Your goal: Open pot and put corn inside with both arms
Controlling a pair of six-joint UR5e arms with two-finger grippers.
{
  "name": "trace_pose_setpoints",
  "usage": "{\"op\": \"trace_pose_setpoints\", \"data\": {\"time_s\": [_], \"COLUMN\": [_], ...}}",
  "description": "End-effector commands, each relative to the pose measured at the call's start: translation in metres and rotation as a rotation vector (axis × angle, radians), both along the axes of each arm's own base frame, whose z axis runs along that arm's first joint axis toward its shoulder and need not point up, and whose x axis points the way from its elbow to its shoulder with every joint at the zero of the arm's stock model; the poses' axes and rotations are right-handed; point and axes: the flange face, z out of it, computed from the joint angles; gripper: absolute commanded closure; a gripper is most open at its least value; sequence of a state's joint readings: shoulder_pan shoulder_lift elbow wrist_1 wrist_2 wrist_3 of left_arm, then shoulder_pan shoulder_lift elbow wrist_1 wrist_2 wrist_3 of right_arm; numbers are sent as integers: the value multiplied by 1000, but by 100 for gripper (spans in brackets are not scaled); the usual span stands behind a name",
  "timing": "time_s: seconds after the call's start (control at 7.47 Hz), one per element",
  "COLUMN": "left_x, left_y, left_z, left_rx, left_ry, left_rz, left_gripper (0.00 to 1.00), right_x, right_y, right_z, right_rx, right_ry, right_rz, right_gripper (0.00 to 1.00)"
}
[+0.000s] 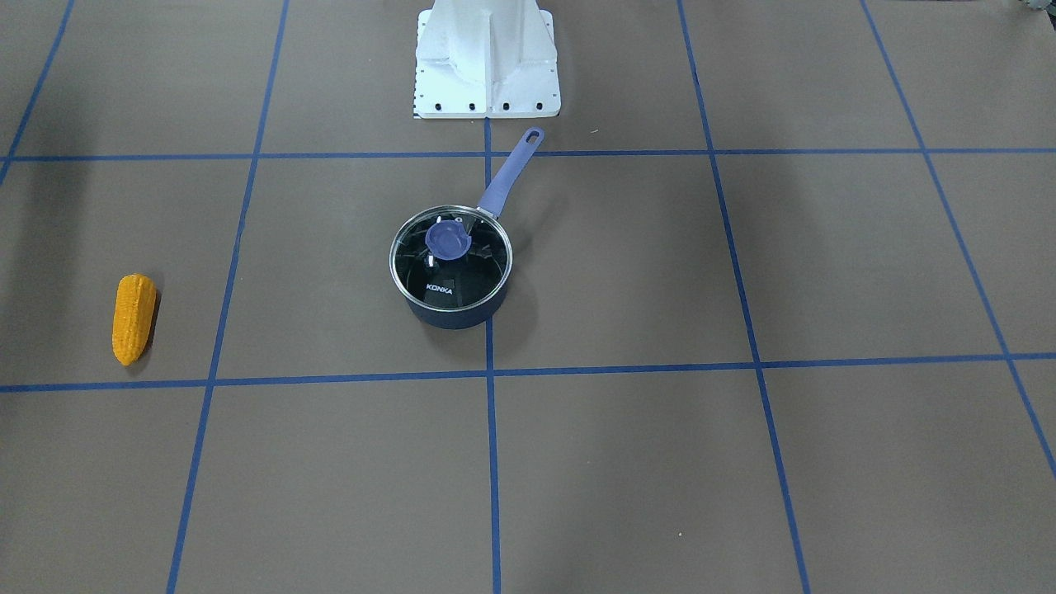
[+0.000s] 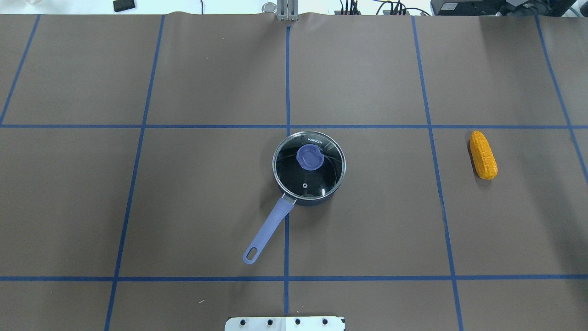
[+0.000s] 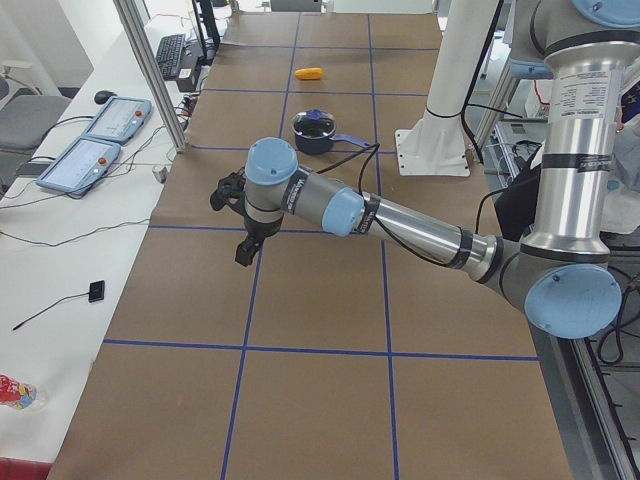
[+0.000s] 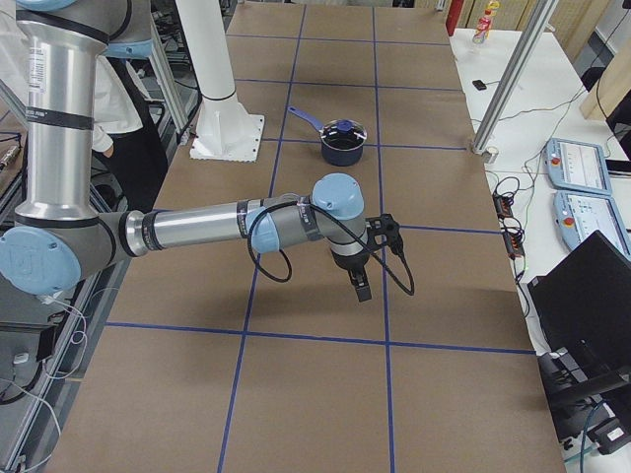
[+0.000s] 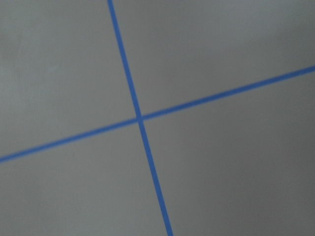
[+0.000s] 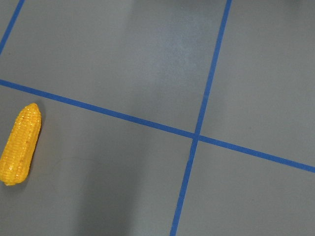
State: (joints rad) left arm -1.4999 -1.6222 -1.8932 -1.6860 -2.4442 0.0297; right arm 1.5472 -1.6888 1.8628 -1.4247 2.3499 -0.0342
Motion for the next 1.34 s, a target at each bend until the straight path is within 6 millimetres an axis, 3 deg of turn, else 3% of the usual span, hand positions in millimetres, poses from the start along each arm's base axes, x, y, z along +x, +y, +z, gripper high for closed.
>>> {"op": "trace_pose_setpoints", "data": {"time_s": [0.0, 0.13, 0.27, 0.4, 0.54, 0.67, 0.8, 0.94, 1.07, 1.2], "left_x": [69, 120, 186, 237, 292, 332, 375, 415, 451, 500], "left_y": [-21, -29, -32, -27, -17, -7, 11, 17, 8, 17], "left_z": [-70, -99, -135, -163, -204, -250, -280, -302, -333, -361], "left_rx": [-52, -89, -137, -185, -251, -330, -344, -403, -457, -482], "left_ry": [63, 61, 77, 89, 91, 71, 50, 58, 69, 57], "left_rz": [-36, -49, -54, -73, -31, -37, -83, -111, -139, -177], "left_gripper": [1, 1, 1, 1, 1, 1, 1, 1, 2, 2], "right_x": [-22, -42, -52, -54, -54, -54, -54, -54, -54, -54], "right_y": [-4, -7, -7, -7, -7, -7, -5, -5, -4, -3], "right_z": [-10, -15, -14, -13, -10, -9, -7, -6, -4, -4], "right_rx": [-42, -64, -70, -75, -79, -81, -84, -84, -87, -89], "right_ry": [-53, -76, -82, -80, -79, -76, -75, -69, -69, -69], "right_rz": [67, 91, 82, 79, 79, 79, 79, 80, 80, 80], "right_gripper": [0, 0, 0, 0, 0, 0, 0, 0, 0, 0]}}
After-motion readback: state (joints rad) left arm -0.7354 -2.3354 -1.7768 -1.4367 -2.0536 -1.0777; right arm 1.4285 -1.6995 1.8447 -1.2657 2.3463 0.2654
